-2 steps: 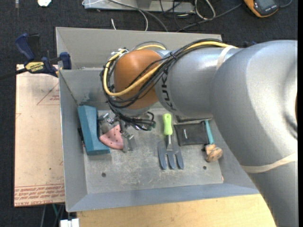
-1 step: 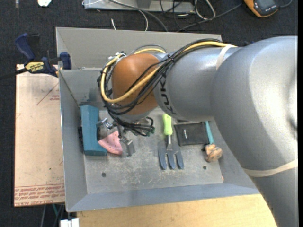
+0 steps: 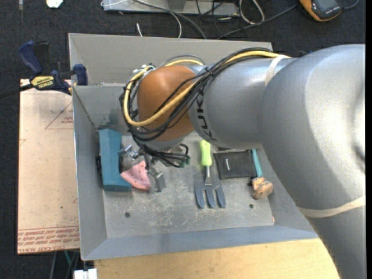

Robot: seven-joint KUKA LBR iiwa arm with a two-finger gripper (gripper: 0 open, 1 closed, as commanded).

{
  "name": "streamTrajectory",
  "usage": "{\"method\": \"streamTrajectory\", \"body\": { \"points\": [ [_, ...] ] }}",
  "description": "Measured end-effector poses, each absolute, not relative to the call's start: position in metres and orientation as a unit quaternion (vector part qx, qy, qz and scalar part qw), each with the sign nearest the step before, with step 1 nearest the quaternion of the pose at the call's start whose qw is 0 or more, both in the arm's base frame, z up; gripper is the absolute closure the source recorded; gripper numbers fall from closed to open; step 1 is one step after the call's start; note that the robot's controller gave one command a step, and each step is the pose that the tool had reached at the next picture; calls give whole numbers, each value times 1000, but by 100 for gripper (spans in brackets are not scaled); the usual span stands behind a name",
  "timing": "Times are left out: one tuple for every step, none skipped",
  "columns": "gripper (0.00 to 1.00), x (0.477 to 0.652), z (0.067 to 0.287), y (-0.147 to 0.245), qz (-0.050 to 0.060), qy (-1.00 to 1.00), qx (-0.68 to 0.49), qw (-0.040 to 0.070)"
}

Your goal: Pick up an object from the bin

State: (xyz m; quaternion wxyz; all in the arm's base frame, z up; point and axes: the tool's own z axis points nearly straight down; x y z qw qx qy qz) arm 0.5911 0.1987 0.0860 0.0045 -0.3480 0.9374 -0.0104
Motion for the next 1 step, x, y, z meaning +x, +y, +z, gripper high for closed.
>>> {"method": "streamTrajectory", "body": {
  "points": [
    [100, 591, 86, 199, -10, 937, -348, 5]
  ]
}}
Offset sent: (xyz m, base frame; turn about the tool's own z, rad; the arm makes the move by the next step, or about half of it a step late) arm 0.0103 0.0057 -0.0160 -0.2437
